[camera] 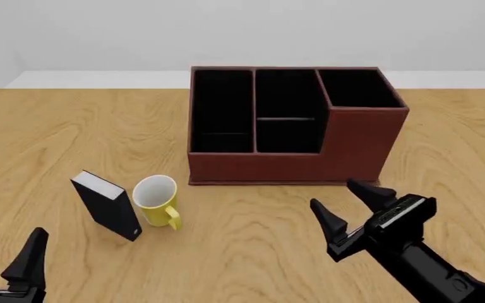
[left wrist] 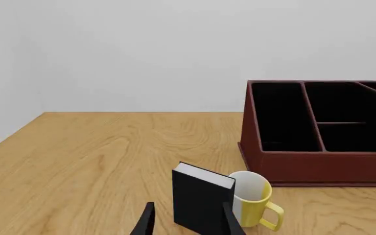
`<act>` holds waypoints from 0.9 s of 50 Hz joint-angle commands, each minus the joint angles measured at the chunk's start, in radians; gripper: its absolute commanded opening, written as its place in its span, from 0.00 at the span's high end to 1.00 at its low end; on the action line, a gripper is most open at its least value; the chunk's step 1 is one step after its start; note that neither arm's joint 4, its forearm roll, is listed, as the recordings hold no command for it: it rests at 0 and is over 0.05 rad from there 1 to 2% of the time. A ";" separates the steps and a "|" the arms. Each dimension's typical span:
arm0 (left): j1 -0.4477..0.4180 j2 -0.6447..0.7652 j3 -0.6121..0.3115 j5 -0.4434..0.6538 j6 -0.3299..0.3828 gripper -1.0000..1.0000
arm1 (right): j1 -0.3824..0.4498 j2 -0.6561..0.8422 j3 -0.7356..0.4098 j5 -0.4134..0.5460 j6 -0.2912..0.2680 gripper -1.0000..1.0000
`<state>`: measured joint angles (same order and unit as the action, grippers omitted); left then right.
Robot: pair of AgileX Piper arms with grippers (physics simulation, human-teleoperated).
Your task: Pick up the yellow and white mug and place it to the right of the caddy.
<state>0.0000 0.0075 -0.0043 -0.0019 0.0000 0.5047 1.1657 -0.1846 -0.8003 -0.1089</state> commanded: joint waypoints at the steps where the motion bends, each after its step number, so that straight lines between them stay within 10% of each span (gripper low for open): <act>1: 0.000 0.000 0.000 0.000 0.000 0.00 | 0.036 0.143 -0.018 -0.107 -0.028 0.00; 45: 0.000 0.000 0.000 0.000 0.000 0.00 | 0.169 0.410 -0.158 -0.232 0.007 0.00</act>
<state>0.0000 0.0075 -0.0043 -0.0019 0.0000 0.6559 1.5194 -0.3093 -1.0101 -0.1110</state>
